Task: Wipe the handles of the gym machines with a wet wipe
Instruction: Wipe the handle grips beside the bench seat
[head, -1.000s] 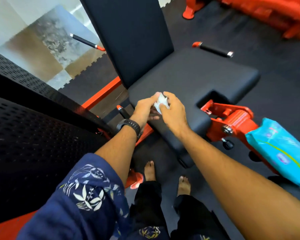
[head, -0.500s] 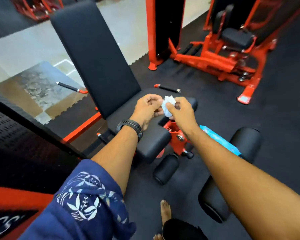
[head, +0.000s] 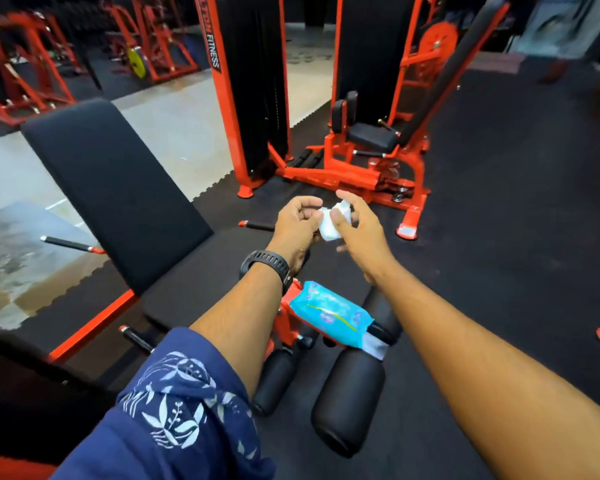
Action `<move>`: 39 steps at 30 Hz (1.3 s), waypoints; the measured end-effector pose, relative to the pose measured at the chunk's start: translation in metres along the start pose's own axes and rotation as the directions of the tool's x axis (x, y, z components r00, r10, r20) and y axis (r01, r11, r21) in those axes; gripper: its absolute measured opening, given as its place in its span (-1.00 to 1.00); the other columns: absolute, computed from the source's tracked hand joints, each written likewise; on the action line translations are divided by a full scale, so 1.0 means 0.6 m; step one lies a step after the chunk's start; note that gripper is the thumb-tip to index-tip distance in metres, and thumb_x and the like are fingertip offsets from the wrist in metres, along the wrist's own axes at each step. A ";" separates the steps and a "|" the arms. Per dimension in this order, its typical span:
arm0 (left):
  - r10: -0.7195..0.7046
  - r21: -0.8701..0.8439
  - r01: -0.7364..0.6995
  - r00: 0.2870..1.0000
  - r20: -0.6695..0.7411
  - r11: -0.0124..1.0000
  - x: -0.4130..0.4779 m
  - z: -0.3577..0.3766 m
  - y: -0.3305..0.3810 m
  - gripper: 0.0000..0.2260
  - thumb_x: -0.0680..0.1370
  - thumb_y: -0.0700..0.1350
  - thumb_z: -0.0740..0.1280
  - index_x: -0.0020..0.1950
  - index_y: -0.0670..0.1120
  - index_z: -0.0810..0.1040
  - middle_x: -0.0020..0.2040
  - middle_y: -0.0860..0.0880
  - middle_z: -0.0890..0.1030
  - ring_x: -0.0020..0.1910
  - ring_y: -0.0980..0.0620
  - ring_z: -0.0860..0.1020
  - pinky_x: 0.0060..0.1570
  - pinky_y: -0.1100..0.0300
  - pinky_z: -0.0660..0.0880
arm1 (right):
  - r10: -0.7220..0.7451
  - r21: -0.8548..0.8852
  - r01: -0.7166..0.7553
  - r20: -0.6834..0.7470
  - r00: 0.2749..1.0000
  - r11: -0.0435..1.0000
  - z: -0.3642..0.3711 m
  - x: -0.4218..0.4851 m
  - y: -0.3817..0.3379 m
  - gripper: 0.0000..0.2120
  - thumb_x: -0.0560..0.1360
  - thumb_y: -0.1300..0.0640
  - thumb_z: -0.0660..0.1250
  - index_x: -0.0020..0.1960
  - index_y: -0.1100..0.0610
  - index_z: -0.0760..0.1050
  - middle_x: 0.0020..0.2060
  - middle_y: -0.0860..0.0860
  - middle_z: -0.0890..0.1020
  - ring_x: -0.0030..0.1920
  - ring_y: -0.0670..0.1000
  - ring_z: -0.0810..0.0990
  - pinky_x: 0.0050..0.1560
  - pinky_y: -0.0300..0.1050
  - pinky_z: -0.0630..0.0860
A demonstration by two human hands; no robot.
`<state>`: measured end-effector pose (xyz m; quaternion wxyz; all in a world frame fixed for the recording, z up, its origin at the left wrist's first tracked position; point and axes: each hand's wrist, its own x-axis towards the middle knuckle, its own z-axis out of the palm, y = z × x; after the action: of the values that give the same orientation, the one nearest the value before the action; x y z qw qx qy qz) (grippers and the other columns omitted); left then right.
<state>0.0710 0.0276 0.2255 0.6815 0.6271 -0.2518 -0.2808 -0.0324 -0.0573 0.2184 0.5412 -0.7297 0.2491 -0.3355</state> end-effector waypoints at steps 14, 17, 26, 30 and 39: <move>-0.038 -0.189 0.007 0.987 -0.157 0.982 0.129 0.380 -0.023 -0.81 0.64 -0.03 0.33 0.19 -0.09 0.51 -0.07 -0.08 0.64 -0.21 0.02 0.60 -0.18 0.13 0.56 | 0.058 -0.027 -0.055 0.119 0.991 0.998 -0.343 0.188 0.074 -0.80 0.54 -0.08 0.40 -0.10 0.04 0.51 -0.16 -0.06 0.61 -0.20 -0.06 0.54 -0.22 -0.13 0.44; -0.061 -0.243 0.035 0.993 -0.101 0.969 0.170 0.412 -0.037 -0.72 0.62 -0.12 0.36 0.29 -0.18 0.48 -0.15 -0.09 0.64 -0.28 0.06 0.57 -0.17 0.16 0.54 | 0.057 -0.005 -0.057 0.025 0.998 0.998 -0.361 0.252 0.104 -0.87 0.53 -0.06 0.37 -0.08 0.00 0.53 -0.11 -0.08 0.64 -0.06 -0.03 0.61 -0.07 0.00 0.56; -0.057 -0.260 -0.040 0.934 -0.354 0.965 0.391 0.417 -0.087 -0.89 0.60 -0.27 0.35 0.09 -0.12 0.51 -0.08 -0.11 0.64 -0.01 -0.07 0.62 0.06 -0.03 0.57 | 0.054 -0.016 -0.051 0.242 0.969 0.999 -0.328 0.477 0.190 -0.78 0.50 0.05 0.44 0.06 0.02 0.44 0.05 -0.04 0.54 0.03 -0.03 0.51 -0.02 -0.08 0.51; -0.054 -0.243 -0.064 0.891 -0.450 0.968 0.478 0.402 -0.086 -0.87 0.59 -0.29 0.37 0.09 -0.13 0.49 -0.12 -0.10 0.63 -0.05 -0.09 0.62 0.07 -0.09 0.58 | 0.118 0.017 -0.137 0.410 0.904 0.990 -0.301 0.584 0.201 -0.60 0.55 0.11 0.39 0.36 0.04 0.42 0.16 -0.05 0.50 0.11 -0.05 0.53 -0.07 -0.21 0.52; -0.037 -0.066 -0.015 0.697 -0.717 0.998 0.621 0.313 -0.134 -0.85 0.62 -0.30 0.31 0.09 -0.07 0.53 0.03 -0.17 0.66 -0.04 -0.05 0.65 -0.12 0.05 0.63 | 0.183 -0.111 -0.173 0.854 0.487 0.979 -0.164 0.787 0.303 -0.86 0.58 0.18 0.36 0.13 0.12 0.60 0.00 0.12 0.70 -0.04 0.04 0.68 -0.16 -0.08 0.60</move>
<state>0.2015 -0.3713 0.1581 0.7447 0.6652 0.0466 -0.0266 0.1999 -0.5146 0.1669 0.6212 -0.7725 0.0231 0.1296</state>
